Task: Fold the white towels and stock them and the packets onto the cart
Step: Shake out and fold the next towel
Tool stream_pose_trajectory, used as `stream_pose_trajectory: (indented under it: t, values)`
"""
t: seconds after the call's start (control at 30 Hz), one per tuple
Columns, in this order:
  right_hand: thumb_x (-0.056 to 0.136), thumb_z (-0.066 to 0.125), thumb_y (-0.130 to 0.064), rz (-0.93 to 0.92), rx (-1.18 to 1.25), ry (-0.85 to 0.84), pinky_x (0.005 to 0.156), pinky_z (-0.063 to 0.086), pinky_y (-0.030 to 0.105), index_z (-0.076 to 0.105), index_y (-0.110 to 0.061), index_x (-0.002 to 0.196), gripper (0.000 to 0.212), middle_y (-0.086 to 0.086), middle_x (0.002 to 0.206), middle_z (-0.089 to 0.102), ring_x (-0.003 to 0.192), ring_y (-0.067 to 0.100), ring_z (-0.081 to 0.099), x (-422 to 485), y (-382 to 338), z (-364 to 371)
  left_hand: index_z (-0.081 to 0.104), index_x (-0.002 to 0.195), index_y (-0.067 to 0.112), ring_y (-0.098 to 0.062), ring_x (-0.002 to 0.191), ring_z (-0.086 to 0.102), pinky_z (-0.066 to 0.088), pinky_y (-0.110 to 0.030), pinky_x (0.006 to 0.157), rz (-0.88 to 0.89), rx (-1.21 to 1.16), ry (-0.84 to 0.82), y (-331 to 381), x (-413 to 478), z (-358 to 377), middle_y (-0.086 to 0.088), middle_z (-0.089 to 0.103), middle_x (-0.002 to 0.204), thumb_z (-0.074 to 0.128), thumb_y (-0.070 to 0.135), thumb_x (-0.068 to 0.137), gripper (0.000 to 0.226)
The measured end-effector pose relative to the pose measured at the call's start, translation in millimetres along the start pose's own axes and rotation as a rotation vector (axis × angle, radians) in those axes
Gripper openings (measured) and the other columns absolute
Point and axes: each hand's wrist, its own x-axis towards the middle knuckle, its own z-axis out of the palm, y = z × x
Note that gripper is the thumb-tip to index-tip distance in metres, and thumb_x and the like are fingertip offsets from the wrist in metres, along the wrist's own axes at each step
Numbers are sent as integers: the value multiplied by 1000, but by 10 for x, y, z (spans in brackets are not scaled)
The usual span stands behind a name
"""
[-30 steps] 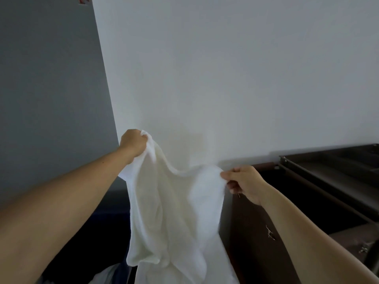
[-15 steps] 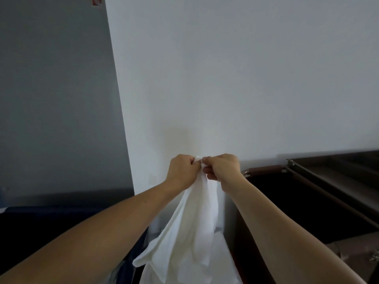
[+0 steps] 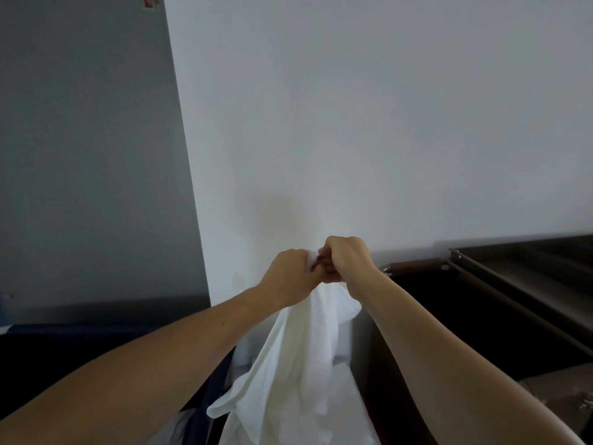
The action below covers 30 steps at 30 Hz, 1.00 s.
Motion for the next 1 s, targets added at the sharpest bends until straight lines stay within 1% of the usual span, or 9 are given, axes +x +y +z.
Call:
stream_pose_trajectory:
  t: [0.13, 0.27, 0.37, 0.43, 0.5, 0.63, 0.73, 0.9, 1.0]
  values:
    - [75, 50, -17, -28, -41, -18, 91, 55, 47, 71, 2, 94, 34, 19, 82, 75, 73, 38, 68, -26, -23, -11, 34, 60, 13, -17, 58, 36, 31, -31, 55, 9, 23, 95, -4, -5, -16, 0, 39, 57, 51, 30, 97, 44]
    - [78, 47, -24, -34, -140, -89, 91, 52, 42, 71, -6, 97, 35, 11, 84, 77, 102, 37, 69, -50, -37, -5, 51, 63, 8, -25, 63, 50, 42, -37, 58, -17, -37, 143, -136, 50, -3, -6, 56, 62, 49, 28, 98, 40]
    - [82, 51, -25, -60, -208, -103, 73, 43, 36, 66, 6, 106, 42, 13, 81, 67, 79, 32, 58, -63, -64, -18, 46, 56, 13, -12, 52, 44, 36, -20, 53, -3, -112, 190, -166, 54, -35, 4, 46, 51, 54, 35, 99, 49]
    - [85, 55, -25, -94, -246, -93, 70, 40, 32, 70, 2, 103, 35, 19, 91, 69, 76, 22, 50, -69, -108, -59, 49, 58, 11, -8, 51, 38, 31, -20, 51, -22, -165, 194, -161, 70, -112, 6, 42, 53, 56, 39, 98, 50]
    - [86, 63, -24, -179, -249, -69, 71, 43, 27, 76, -9, 96, 23, 5, 93, 71, 78, 16, 55, -24, -125, -138, 63, 76, 1, -15, 63, 47, 42, -34, 61, -66, -271, 237, -211, 167, -231, -3, 55, 66, 57, 33, 98, 39]
    - [92, 61, -22, -420, -496, 88, 92, 45, 29, 66, -26, 125, 34, -7, 118, 60, 109, 14, 56, 155, 47, -293, 63, 81, 4, -19, 72, 52, 46, -37, 66, -110, -612, 389, -184, 372, -600, -8, 57, 77, 58, 23, 96, 25]
    - [91, 65, -32, -478, -701, 60, 109, 33, 35, 59, -33, 134, 44, -6, 141, 42, 134, 16, 34, 252, 266, -368, 55, 84, 9, -19, 70, 47, 41, -28, 55, -83, -757, 485, -48, 508, -916, -10, 47, 80, 55, 21, 98, 18]
    - [88, 69, -39, -672, -785, 82, 118, 29, 45, 55, -32, 137, 52, -11, 155, 25, 145, 14, 15, 246, 487, -488, 47, 79, 16, -20, 74, 43, 36, -35, 64, -52, -778, 574, 13, 655, -1242, -5, 44, 77, 52, 25, 97, 21]
    - [88, 69, -43, -784, -804, 92, 116, 30, 48, 47, -35, 144, 61, -10, 159, 20, 146, 18, 20, 213, 591, -541, 44, 72, 19, -20, 75, 43, 37, -35, 67, -53, -837, 583, -52, 697, -1332, -1, 43, 73, 52, 25, 97, 27]
